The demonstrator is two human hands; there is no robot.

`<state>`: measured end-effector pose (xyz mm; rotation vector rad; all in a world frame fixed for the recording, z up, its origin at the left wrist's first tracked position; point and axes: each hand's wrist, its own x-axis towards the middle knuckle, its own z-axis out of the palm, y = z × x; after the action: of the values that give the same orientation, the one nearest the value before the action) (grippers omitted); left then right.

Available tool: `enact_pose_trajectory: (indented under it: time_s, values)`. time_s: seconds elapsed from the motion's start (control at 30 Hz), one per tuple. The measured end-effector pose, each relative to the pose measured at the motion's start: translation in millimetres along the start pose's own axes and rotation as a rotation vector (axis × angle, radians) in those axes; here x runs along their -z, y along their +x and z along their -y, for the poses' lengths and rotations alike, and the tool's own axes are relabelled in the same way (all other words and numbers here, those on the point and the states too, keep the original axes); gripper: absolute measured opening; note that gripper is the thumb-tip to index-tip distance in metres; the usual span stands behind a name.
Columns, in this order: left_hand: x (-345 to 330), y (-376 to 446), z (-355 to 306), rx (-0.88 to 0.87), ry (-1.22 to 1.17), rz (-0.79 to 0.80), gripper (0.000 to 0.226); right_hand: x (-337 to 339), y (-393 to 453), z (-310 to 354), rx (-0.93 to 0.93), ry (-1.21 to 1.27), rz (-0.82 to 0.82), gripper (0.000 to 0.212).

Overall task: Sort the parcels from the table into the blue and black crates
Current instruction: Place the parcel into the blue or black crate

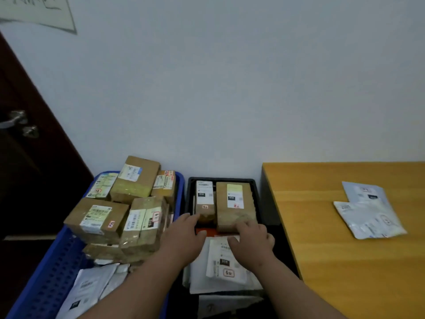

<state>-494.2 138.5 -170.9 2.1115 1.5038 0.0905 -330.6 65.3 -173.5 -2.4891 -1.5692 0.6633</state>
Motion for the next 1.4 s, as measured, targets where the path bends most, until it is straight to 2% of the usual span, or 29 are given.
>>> enact_pose_trajectory:
  time_s: [0.1,0.2,0.33,0.43,0.6,0.77,0.97,1.2,1.33,1.4]
  values:
    - [-17.0,-0.9,-48.1,-0.039,0.008,-0.022,0.047,20.1,-10.6,-43.2,0.000,0.018,-0.026,0.037]
    - [-51.3,-2.3,-115.5,-0.083,-0.018,0.014,0.051,49.2,-22.6,-112.7,-0.033,0.032,-0.031,0.042]
    - [-110.8,-6.9,-204.9,-0.189,-0.086,0.124,0.056,86.4,-41.0,-220.8,-0.166,0.069,0.000,0.041]
    - [-141.8,-9.1,-248.3,-0.221,-0.073,0.192,0.057,97.3,-45.9,-276.4,-0.277,0.082,-0.027,0.040]
    - [-169.7,9.9,-279.1,-0.200,0.016,0.268,0.057,91.7,-36.1,-313.5,-0.305,0.122,0.015,0.042]
    - [-196.5,44.8,-302.4,-0.232,0.039,0.384,0.058,82.6,-20.1,-350.2,-0.415,0.169,0.104,0.044]
    - [-214.1,90.9,-334.7,-0.223,0.054,0.462,0.058,100.8,21.0,-392.5,-0.496,0.175,0.032,0.045]
    - [-238.4,115.9,-371.6,-0.044,-0.038,0.566,0.060,110.4,70.1,-442.3,-0.503,0.182,0.016,0.049]
    - [-256.9,127.1,-399.6,0.193,-0.202,0.573,0.059,122.2,101.6,-475.0,-0.460,0.228,0.040,0.062]
    - [-265.3,132.1,-412.5,0.321,-0.327,0.577,0.051,125.6,115.2,-487.7,-0.436,0.244,0.080,0.063]
